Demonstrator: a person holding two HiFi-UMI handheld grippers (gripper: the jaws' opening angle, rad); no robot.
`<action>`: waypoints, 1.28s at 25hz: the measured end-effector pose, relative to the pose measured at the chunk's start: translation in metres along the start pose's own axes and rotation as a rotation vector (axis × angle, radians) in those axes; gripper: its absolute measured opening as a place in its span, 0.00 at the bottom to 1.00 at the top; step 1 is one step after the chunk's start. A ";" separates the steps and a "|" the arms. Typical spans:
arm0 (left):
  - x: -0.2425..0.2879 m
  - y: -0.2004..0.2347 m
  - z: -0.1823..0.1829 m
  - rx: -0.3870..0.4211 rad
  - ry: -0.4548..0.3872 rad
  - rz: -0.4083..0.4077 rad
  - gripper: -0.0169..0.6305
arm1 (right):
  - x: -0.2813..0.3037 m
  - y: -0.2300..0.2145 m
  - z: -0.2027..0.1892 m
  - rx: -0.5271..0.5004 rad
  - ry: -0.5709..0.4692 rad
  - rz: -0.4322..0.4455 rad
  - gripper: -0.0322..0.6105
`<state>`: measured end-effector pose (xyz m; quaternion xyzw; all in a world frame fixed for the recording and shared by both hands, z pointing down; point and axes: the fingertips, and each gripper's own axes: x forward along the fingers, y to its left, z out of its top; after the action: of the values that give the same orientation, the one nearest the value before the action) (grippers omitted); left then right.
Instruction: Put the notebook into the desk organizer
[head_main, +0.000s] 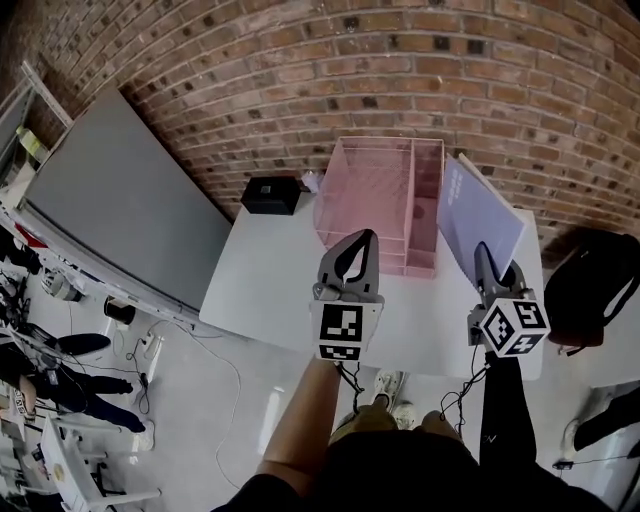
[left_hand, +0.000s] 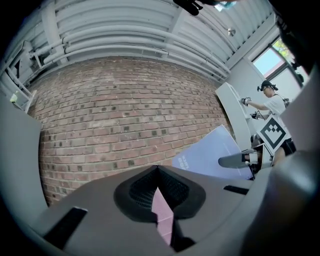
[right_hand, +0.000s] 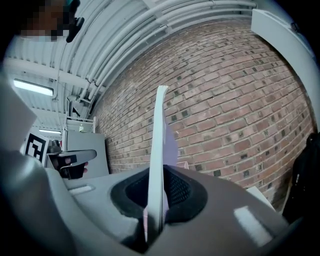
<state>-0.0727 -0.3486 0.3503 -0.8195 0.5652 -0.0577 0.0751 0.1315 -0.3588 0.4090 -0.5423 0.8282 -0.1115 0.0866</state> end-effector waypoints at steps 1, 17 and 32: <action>0.007 0.004 -0.001 -0.004 -0.002 -0.008 0.04 | 0.007 0.000 -0.002 -0.008 0.010 -0.004 0.10; 0.093 0.057 -0.035 -0.091 -0.005 -0.153 0.04 | 0.115 -0.005 -0.053 -0.047 0.192 -0.097 0.10; 0.120 0.074 -0.059 -0.164 0.018 -0.194 0.04 | 0.181 -0.012 -0.123 0.002 0.568 -0.121 0.10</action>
<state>-0.1082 -0.4899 0.3950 -0.8733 0.4865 -0.0258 -0.0029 0.0374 -0.5183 0.5258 -0.5376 0.7855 -0.2644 -0.1550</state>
